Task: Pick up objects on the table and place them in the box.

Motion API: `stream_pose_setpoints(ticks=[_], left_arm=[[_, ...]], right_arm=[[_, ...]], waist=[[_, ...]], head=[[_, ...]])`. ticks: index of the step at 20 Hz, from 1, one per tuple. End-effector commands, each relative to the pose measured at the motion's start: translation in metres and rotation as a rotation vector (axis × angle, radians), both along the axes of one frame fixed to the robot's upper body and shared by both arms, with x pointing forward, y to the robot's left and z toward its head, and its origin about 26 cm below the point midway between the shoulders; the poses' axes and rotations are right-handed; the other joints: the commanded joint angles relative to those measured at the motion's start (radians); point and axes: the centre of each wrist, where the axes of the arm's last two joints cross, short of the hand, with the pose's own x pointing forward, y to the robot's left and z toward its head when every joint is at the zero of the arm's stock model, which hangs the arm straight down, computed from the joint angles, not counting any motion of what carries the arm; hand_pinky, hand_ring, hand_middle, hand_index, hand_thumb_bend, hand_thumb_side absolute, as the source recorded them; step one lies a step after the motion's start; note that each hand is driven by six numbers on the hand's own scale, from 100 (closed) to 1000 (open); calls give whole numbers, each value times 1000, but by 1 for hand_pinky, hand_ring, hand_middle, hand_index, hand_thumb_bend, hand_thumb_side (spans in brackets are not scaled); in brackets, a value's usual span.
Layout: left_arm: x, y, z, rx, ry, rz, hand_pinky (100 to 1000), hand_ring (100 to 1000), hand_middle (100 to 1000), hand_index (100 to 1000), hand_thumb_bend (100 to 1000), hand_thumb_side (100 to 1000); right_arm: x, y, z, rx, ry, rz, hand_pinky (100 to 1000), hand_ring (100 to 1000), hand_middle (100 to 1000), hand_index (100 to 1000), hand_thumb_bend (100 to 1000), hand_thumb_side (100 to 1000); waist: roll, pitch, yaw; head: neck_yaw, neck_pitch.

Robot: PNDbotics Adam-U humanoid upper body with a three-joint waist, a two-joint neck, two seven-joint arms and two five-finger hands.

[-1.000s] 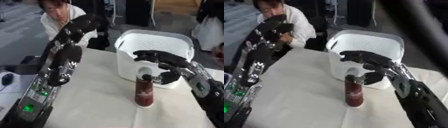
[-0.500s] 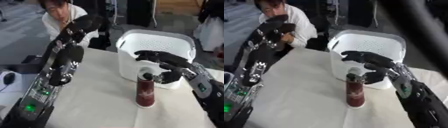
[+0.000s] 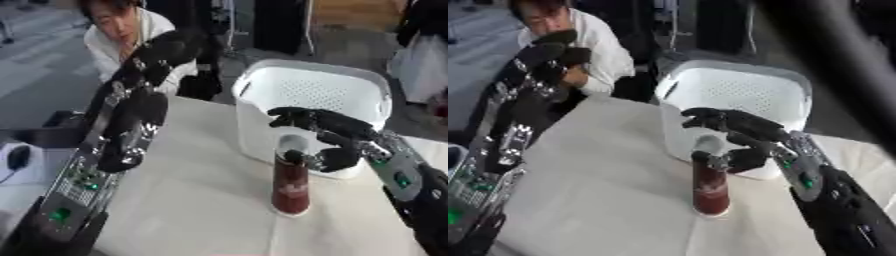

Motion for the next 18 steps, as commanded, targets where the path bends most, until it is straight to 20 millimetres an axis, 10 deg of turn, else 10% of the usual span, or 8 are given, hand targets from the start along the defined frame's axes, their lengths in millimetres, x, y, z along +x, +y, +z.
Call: stream_pose_setpoints(ticks=[1,18], left_arm=[[-1,-1,9,8,-31,-10,906,848,916,906,100,649],[-1,-1,9,8,-33,-11,906,849,916,906,100,649]], right_arm=[[-1,5,10,-171,-56,206,903,890,989,942,341,1000],[-10,19,3,-129,-48,252,869,874,960,928,283,1000]], waist=[[1,-8,0],[2,-8,1]], head=[[2,-20],[3,-14]])
